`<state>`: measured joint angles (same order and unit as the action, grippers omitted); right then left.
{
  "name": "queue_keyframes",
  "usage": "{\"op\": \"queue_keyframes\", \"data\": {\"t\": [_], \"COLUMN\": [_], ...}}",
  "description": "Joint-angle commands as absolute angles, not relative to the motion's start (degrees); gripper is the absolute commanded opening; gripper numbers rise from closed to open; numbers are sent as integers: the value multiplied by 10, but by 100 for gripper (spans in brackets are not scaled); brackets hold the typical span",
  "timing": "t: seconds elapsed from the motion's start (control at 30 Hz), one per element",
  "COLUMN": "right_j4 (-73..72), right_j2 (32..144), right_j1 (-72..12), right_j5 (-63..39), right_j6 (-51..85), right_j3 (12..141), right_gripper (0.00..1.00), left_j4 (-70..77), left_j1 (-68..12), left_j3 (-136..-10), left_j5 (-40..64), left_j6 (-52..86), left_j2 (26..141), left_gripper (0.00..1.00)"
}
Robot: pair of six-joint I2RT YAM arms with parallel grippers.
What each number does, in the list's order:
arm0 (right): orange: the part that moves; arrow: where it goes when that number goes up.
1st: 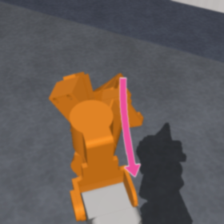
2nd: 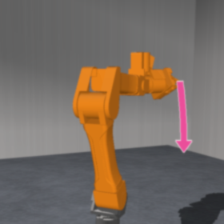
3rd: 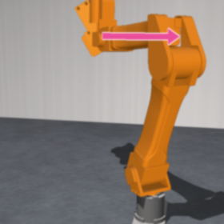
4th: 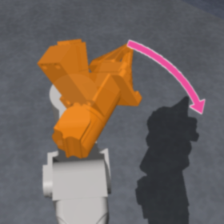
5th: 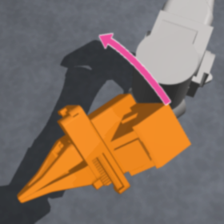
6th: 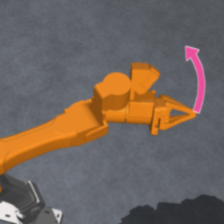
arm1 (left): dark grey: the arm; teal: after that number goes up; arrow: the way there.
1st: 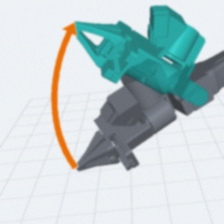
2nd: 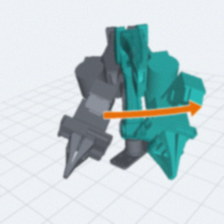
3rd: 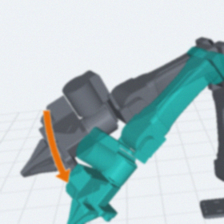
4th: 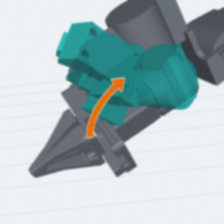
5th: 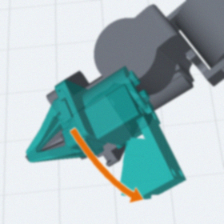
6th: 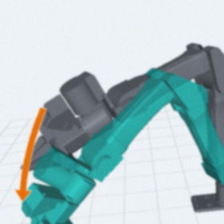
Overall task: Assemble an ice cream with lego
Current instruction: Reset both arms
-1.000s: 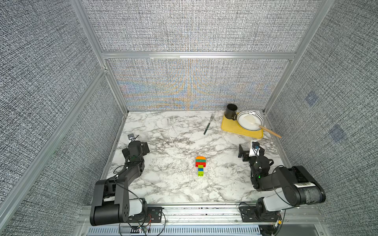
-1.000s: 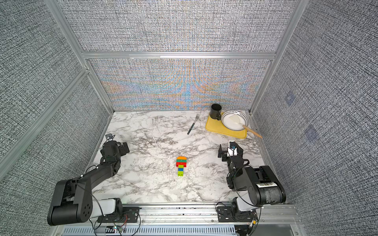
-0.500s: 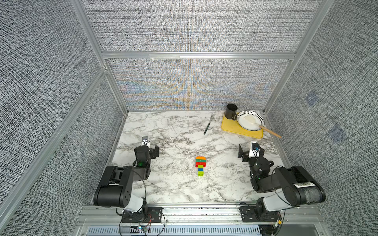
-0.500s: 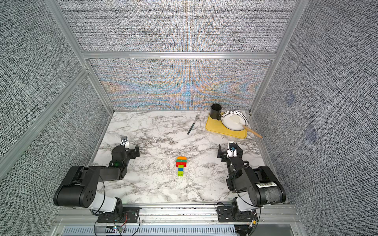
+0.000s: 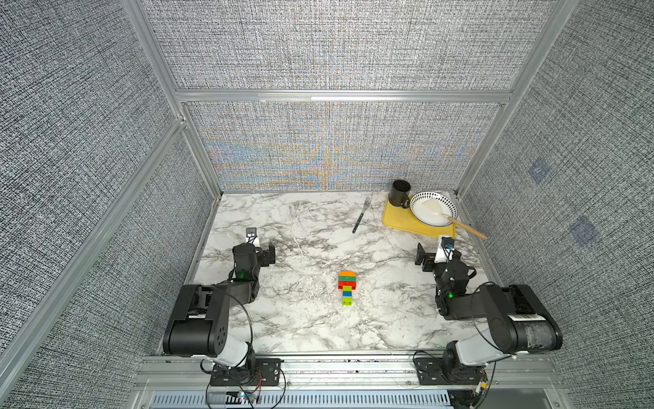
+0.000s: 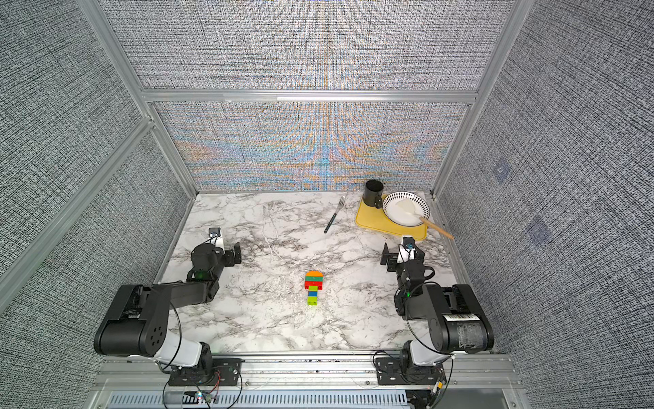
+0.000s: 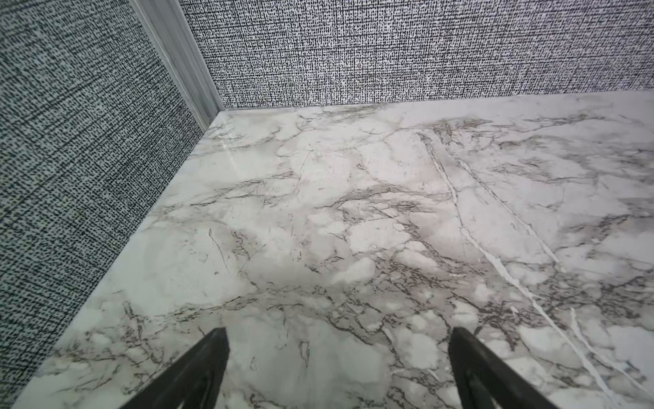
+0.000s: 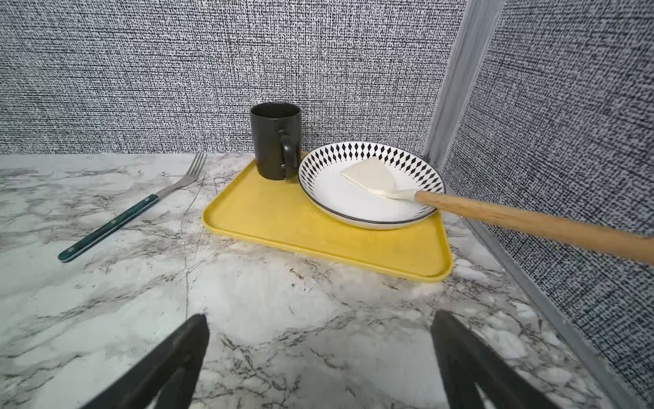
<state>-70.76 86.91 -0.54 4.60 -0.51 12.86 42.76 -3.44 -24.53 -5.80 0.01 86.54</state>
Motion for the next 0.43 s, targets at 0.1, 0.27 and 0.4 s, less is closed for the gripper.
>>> {"op": "queue_keyframes", "data": {"t": [0.1, 0.27, 0.4], "right_j4": [-708, -708, -708], "right_j2": [868, 868, 868], "right_j1": [-7, -7, -7], "right_j5": [44, 44, 44], "right_j6": [0, 0, 0], "right_j3": [129, 129, 129], "right_gripper": [99, 99, 99], "left_j4": [431, 423, 431], "left_j1": [-38, -37, -38], "left_j3": [-247, -254, -246], "left_j5": [-57, -52, -52], "left_j6": [-6, -6, -7], "left_j2": [864, 868, 864], "left_gripper": [100, 100, 100]}}
